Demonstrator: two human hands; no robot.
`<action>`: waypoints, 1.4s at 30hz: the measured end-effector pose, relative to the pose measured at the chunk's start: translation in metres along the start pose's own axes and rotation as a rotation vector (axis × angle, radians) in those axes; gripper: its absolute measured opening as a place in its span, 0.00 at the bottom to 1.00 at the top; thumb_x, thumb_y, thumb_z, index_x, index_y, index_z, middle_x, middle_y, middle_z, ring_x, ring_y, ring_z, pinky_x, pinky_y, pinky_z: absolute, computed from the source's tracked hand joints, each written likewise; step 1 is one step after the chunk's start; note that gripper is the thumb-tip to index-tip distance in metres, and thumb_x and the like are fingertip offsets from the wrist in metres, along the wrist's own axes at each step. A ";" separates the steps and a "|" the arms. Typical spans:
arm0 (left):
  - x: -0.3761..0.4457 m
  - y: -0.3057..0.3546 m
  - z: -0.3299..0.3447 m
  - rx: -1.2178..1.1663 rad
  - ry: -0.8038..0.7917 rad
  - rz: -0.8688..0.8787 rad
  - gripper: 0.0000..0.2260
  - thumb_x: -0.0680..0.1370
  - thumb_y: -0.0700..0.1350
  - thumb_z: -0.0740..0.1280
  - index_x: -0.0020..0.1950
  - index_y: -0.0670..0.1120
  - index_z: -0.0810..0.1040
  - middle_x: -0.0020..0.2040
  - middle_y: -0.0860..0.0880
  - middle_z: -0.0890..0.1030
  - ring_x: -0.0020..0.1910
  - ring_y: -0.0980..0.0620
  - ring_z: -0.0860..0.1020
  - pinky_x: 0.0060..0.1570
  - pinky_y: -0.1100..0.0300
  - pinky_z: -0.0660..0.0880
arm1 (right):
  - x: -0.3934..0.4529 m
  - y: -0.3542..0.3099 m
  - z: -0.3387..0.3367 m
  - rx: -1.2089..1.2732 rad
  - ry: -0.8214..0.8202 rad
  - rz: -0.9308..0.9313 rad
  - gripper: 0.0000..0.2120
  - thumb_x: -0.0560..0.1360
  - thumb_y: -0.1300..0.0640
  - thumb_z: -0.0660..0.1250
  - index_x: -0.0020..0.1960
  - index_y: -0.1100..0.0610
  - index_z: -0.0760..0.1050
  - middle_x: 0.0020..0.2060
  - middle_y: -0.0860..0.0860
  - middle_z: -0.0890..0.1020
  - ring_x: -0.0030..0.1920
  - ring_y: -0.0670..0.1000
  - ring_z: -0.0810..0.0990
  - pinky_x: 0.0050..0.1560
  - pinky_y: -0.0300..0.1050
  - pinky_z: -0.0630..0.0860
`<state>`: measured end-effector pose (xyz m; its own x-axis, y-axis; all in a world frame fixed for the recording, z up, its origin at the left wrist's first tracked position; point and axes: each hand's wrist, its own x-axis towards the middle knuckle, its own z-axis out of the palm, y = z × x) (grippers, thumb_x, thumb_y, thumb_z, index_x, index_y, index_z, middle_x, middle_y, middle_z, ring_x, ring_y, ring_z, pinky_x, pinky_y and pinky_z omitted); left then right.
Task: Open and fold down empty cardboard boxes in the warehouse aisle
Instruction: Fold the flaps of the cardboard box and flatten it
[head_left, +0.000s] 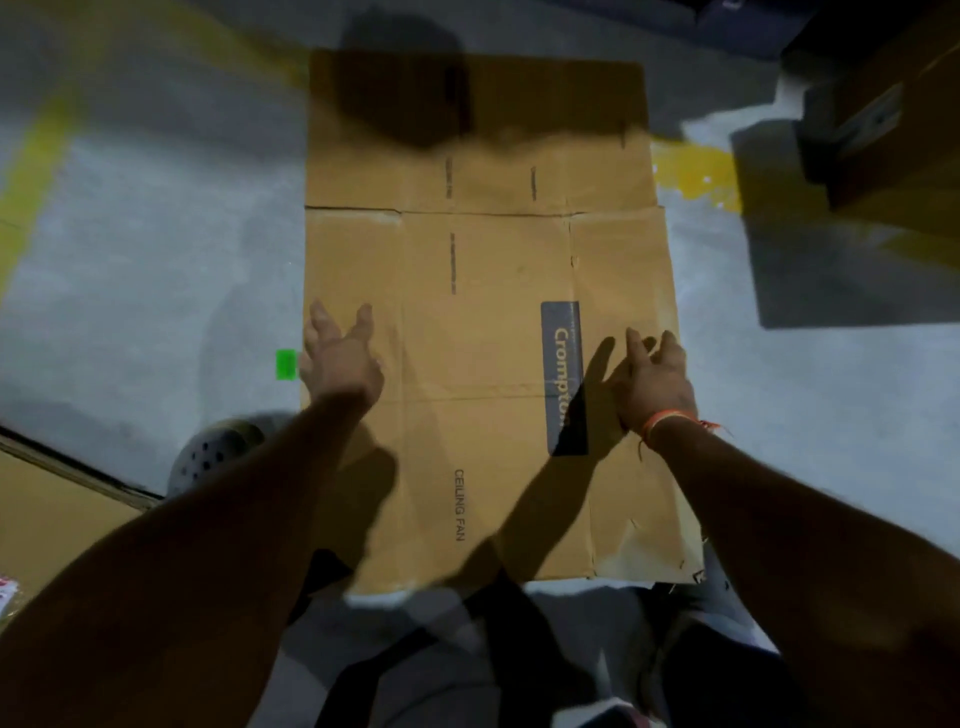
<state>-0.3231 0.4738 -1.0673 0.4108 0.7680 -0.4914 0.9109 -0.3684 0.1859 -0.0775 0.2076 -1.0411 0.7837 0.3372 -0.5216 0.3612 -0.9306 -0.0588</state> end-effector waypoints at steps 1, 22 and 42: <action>0.004 -0.003 0.003 0.011 -0.014 -0.053 0.34 0.80 0.45 0.68 0.81 0.60 0.55 0.82 0.38 0.39 0.81 0.35 0.48 0.73 0.34 0.59 | 0.005 0.004 0.002 -0.010 -0.009 0.023 0.35 0.81 0.55 0.63 0.81 0.43 0.49 0.81 0.58 0.46 0.79 0.63 0.53 0.76 0.62 0.62; 0.010 -0.090 0.026 -0.617 -0.009 -0.125 0.35 0.70 0.60 0.69 0.76 0.52 0.72 0.72 0.41 0.74 0.71 0.43 0.73 0.73 0.45 0.69 | 0.011 0.027 -0.006 0.070 0.075 0.112 0.49 0.75 0.55 0.71 0.81 0.42 0.39 0.60 0.65 0.73 0.59 0.69 0.74 0.59 0.63 0.75; -0.041 -0.040 -0.043 -0.503 -0.119 0.049 0.22 0.79 0.33 0.66 0.70 0.49 0.79 0.70 0.49 0.78 0.71 0.50 0.73 0.62 0.73 0.62 | -0.049 -0.023 -0.036 0.212 0.026 -0.176 0.42 0.75 0.71 0.64 0.82 0.45 0.53 0.61 0.59 0.78 0.49 0.54 0.75 0.55 0.46 0.75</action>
<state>-0.3752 0.4796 -1.0178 0.4733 0.6803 -0.5596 0.8083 -0.0829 0.5828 -0.1062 0.2179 -0.9835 0.7322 0.4971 -0.4656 0.3808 -0.8656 -0.3252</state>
